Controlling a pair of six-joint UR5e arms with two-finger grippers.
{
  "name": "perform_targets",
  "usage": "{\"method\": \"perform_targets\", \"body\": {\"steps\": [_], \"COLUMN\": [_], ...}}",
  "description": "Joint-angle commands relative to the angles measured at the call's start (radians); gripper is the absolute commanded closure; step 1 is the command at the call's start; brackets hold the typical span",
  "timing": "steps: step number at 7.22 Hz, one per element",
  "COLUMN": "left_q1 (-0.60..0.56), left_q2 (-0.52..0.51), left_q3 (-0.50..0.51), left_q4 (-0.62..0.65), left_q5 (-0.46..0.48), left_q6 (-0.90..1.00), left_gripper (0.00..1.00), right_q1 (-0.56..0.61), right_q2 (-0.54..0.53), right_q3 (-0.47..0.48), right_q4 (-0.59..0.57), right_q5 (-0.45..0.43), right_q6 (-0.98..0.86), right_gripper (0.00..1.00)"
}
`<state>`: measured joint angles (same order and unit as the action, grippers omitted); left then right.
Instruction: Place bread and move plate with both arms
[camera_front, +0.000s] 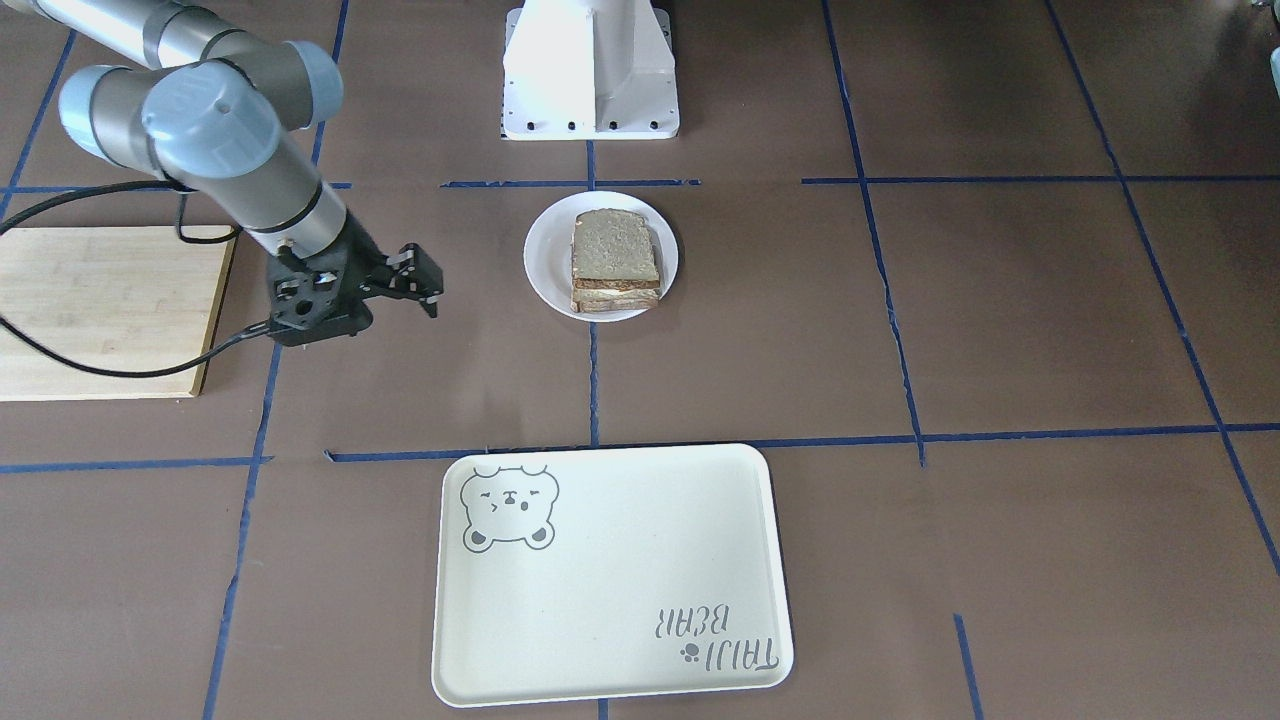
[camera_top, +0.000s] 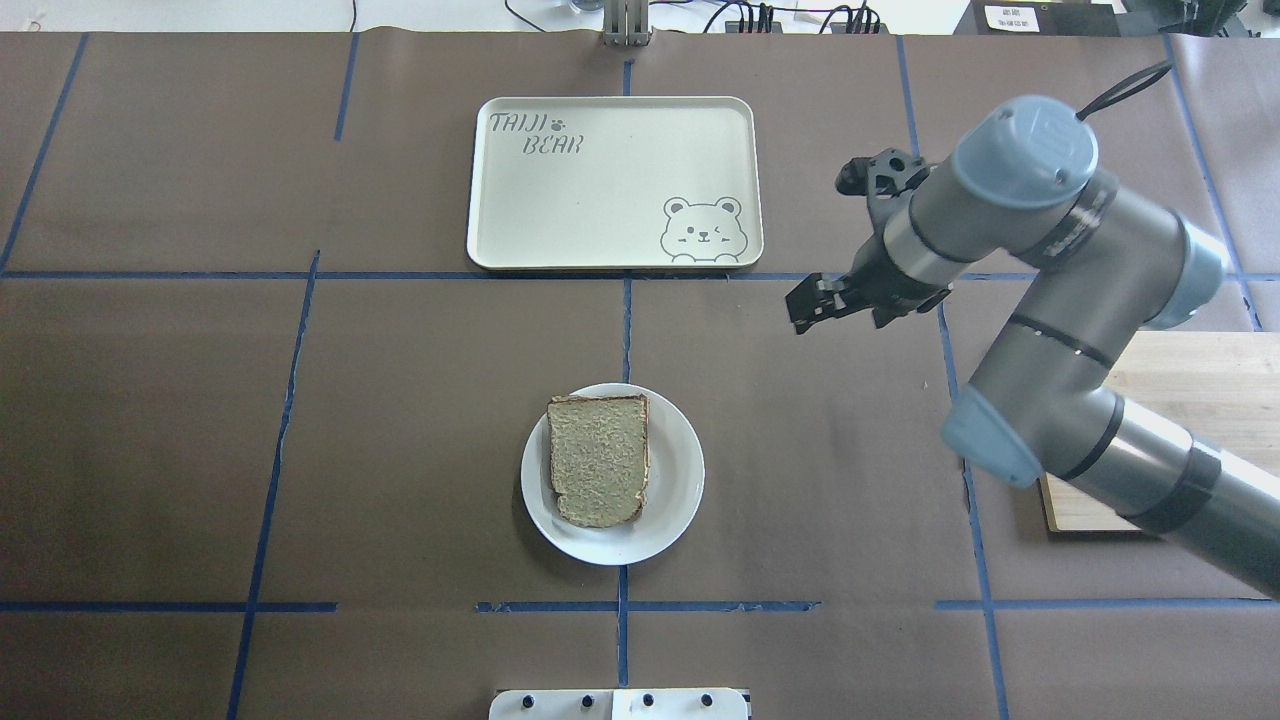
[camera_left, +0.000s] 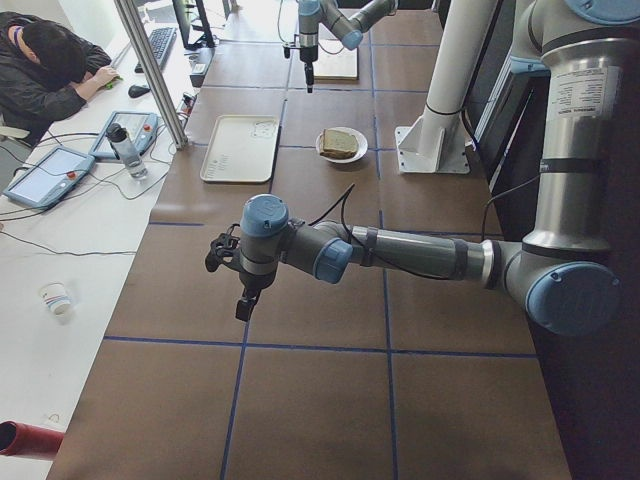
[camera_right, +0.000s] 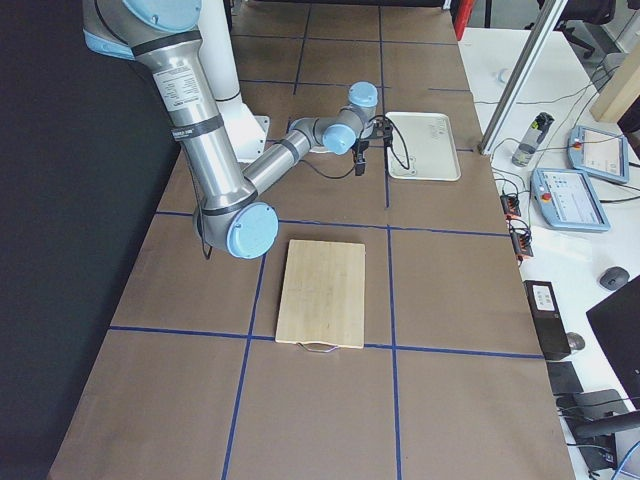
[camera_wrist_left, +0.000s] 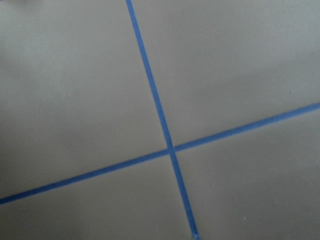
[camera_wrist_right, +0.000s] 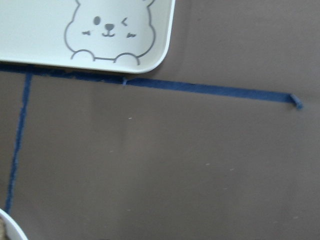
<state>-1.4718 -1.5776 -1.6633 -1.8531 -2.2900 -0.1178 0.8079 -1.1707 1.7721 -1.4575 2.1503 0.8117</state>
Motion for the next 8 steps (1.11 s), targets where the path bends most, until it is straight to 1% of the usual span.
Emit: {"method": "perform_targets", "body": {"steps": [1,3,4,5,6,7,8], "left_q1": [0.005,0.049,0.098,0.151,0.238,0.308,0.367], "left_q2": [-0.018,-0.018,-0.018,-0.018,-0.018,-0.021,-0.045], "left_q3": [0.01,-0.004,-0.006,-0.006,-0.004,-0.004,-0.004], "left_q4": [-0.008,-0.018,-0.047,-0.168,-0.337,-0.505,-0.646], "left_q5": [-0.107,-0.114,-0.19,-0.231,-0.221,-0.22,-0.218], "left_q6": [-0.052,-0.077,-0.164,-0.336,-0.579,-0.816,-1.031], "left_gripper": [0.0,0.0,0.0,0.0,0.0,0.0,0.0], "right_q1": [0.232,0.447,0.543,0.636,0.705,0.724,0.725], "right_q2": [-0.161,-0.361,-0.445,-0.555,-0.619,-0.633,-0.635], "right_q3": [0.045,0.049,0.044,0.043,0.05,0.05,0.047], "right_q4": [-0.136,-0.135,-0.135,-0.126,-0.123,-0.123,-0.124], "right_q5": [0.095,0.147,0.166,0.18,0.2,0.189,0.189], "right_q6": [-0.48,-0.873,-1.01,-1.119,-1.134,-1.125,-1.119], "right_gripper": [0.0,0.0,0.0,0.0,0.0,0.0,0.0]}}
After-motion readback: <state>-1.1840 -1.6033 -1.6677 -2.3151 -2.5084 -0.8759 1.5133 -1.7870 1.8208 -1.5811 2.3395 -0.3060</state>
